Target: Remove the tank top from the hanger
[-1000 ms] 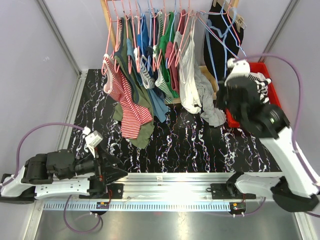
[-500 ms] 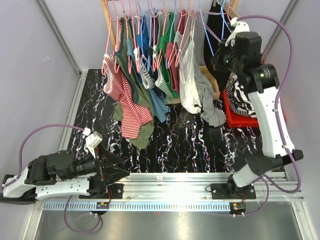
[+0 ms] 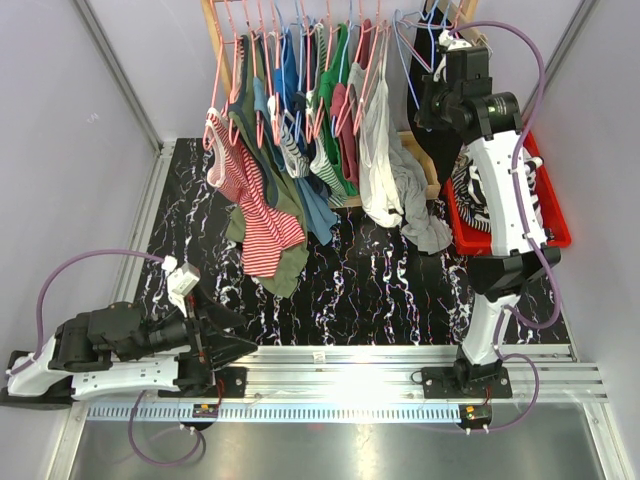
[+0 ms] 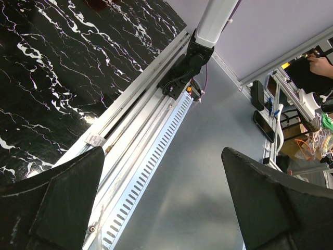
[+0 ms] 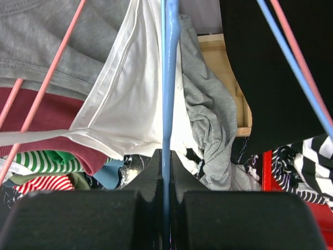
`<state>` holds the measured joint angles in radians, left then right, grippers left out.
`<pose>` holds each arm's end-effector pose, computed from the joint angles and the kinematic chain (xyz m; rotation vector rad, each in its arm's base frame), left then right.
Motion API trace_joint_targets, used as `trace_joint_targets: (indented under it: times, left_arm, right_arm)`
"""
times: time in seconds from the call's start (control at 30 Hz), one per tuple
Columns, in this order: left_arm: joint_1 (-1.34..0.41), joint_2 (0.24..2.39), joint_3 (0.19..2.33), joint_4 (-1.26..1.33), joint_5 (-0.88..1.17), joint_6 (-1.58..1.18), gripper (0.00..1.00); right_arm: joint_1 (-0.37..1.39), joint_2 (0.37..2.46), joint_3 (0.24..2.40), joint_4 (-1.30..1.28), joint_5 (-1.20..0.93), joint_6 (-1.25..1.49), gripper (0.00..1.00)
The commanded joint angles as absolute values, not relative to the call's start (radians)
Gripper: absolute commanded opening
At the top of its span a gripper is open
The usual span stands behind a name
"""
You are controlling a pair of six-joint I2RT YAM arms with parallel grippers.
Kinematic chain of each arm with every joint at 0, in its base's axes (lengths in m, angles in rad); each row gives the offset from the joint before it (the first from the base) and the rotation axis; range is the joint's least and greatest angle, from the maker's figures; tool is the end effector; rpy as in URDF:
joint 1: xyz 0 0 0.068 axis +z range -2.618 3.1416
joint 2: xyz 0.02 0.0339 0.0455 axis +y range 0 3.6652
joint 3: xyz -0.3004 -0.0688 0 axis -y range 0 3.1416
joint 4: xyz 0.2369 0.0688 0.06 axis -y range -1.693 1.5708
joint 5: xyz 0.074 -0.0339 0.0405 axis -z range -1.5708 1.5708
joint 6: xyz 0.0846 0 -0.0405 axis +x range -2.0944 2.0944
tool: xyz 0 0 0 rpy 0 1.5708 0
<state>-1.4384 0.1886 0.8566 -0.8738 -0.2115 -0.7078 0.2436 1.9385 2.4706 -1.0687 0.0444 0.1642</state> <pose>0.0212 -0.0246 0.3316 0.5474 1.9089 -1.3128 0.4259 0.1020 0.4847 -0.0572 2.1122 0.1974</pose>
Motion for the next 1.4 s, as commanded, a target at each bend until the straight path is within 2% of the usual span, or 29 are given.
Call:
trace_joint_targets:
  times: [0.0, 0.17, 0.2, 0.27, 0.3, 0.43, 0.57, 0.7, 0.83, 0.9, 1.1, 1.37]
  left_arm:
    - [-1.442, 0.183, 0.854, -0.822, -0.201, -0.707, 0.99]
    - [-1.442, 0.181, 0.85, -0.815, -0.202, -0.707, 0.99]
    - [-1.442, 0.181, 0.848, -0.815, -0.202, -0.707, 0.99]
    - [-1.443, 0.181, 0.848, -0.81, -0.204, -0.706, 0.99]
    - [-1.442, 0.181, 0.848, -0.81, -0.204, -0.706, 0.99]
    - [-1.442, 0.184, 0.85, -0.807, -0.207, -0.703, 0.99]
    - [-1.443, 0.196, 0.841, -0.793, -0.21, -0.696, 0.99]
    - [-1.443, 0.227, 0.842, -0.788, -0.218, -0.686, 0.99]
    - [-1.443, 0.236, 0.842, -0.785, -0.225, -0.692, 0.99]
    - [-1.442, 0.236, 0.841, -0.784, -0.232, -0.698, 0.99]
    - [-1.443, 0.236, 0.842, -0.778, -0.23, -0.713, 0.99]
    - [-1.443, 0.229, 0.844, -0.788, -0.23, -0.719, 0.99]
  right_arm:
    - [0.232, 1.939, 2.536, -1.115, 0.061, 0.143, 0.0]
    - [0.23, 1.861, 2.442, -1.089, 0.055, 0.153, 0.0]
    - [0.23, 1.841, 2.427, -1.085, 0.07, 0.159, 0.22]
    - [0.23, 1.777, 2.379, -1.065, 0.078, 0.167, 0.44]
    - [0.23, 1.749, 2.359, -1.057, 0.078, 0.176, 0.61]
    - [0.233, 1.591, 2.196, -1.037, 0.055, 0.224, 0.79]
    - [0.232, 1.358, 1.946, -0.982, -0.026, 0.276, 0.86]
    - [0.282, 1.212, 1.69, -0.933, -0.19, 0.345, 0.92]
    - [0.452, 1.164, 1.652, -0.861, -0.181, 0.39, 0.95]
    - [0.533, 1.231, 1.702, -0.859, -0.123, 0.384, 0.95]
    - [0.546, 1.48, 1.971, -0.831, 0.121, 0.382, 0.94]
    - [0.546, 1.879, 2.567, -0.989, 0.251, 0.365, 0.92]
